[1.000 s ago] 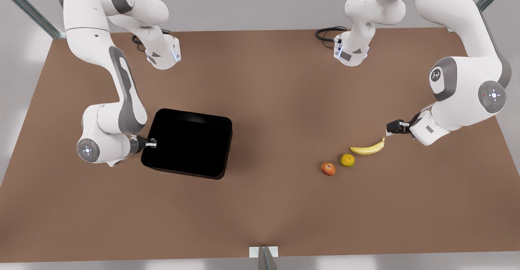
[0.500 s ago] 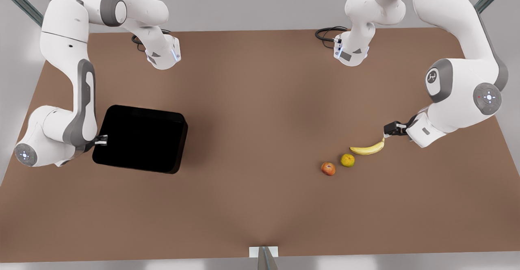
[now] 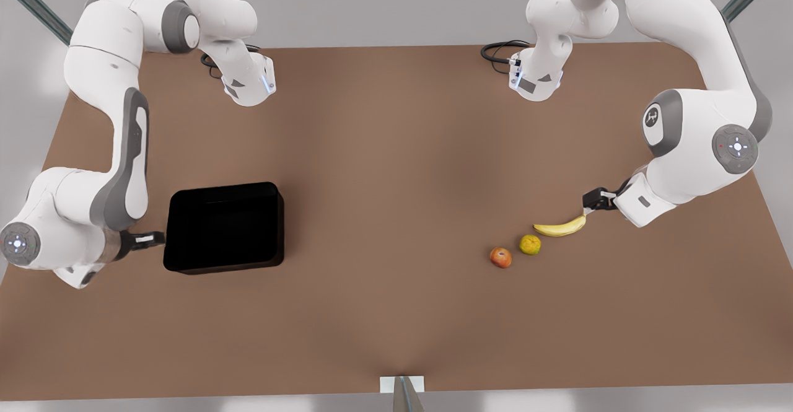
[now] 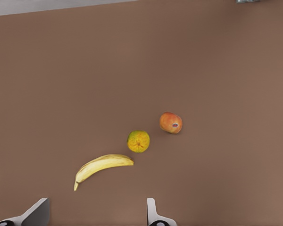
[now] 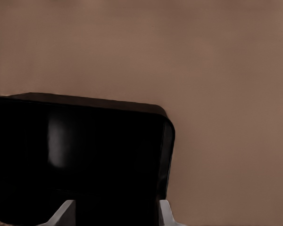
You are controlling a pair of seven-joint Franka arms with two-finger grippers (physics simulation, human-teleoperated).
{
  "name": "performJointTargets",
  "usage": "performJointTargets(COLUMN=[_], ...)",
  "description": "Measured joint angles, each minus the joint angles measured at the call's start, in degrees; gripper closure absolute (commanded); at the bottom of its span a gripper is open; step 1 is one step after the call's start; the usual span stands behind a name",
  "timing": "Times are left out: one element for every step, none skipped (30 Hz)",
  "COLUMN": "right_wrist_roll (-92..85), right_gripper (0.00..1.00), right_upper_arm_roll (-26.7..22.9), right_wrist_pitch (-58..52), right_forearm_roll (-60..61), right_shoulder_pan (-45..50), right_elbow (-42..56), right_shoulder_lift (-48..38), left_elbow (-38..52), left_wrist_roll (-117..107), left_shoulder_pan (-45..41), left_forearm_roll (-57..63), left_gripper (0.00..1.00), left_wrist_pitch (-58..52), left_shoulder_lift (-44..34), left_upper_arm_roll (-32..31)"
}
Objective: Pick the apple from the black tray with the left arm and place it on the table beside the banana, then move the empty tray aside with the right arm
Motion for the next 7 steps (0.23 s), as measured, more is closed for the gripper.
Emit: performJointTargets(right_wrist_roll=[0.43, 1.14, 2.0, 2.84, 3.64, 4.39, 5.1], right_gripper=[0.0, 0.0, 0.0, 0.0, 0.0, 0.0, 0.0], right_upper_arm_roll=[3.9, 8.12, 11.35, 12.79, 13.52, 13.93, 14.1], right_wrist_pitch=[-1.44, -2.64, -3.64, -4.46, -5.17, -5.77, -6.27], right_forearm_roll=[0.05, 0.07, 0.02, -0.09, -1.0, -2.42, -4.14], right_shoulder_pan=[-0.41, -1.35, -1.92, -2.16, -2.42, -2.53, -2.62], right_elbow=[1.23, 1.91, 2.64, 3.04, 3.25, 3.36, 3.41], right_shoulder_lift=[-2.06, -3.3, -3.91, -4.2, -4.32, -4.42, -4.47], left_elbow=[0.02, 0.03, 0.03, 0.04, 0.04, 0.04, 0.04], left_wrist_roll=[-0.04, -0.08, -0.12, -0.16, -0.19, -0.22, -0.25], left_shoulder_pan=[0.0, 0.02, 0.01, 0.0, 0.0, 0.0, -0.02], left_forearm_roll=[0.05, 0.08, 0.11, 0.14, 0.18, 0.2, 0.22], left_gripper=[0.0, 0.0, 0.0, 0.0, 0.0, 0.0, 0.0], left_wrist_pitch=[0.01, 0.01, 0.01, 0.02, 0.02, 0.02, 0.03], left_shoulder_lift=[0.01, 0.02, 0.02, 0.02, 0.02, 0.02, 0.02], left_upper_arm_roll=[0.0, -0.04, -0.06, -0.06, -0.07, -0.08, -0.07])
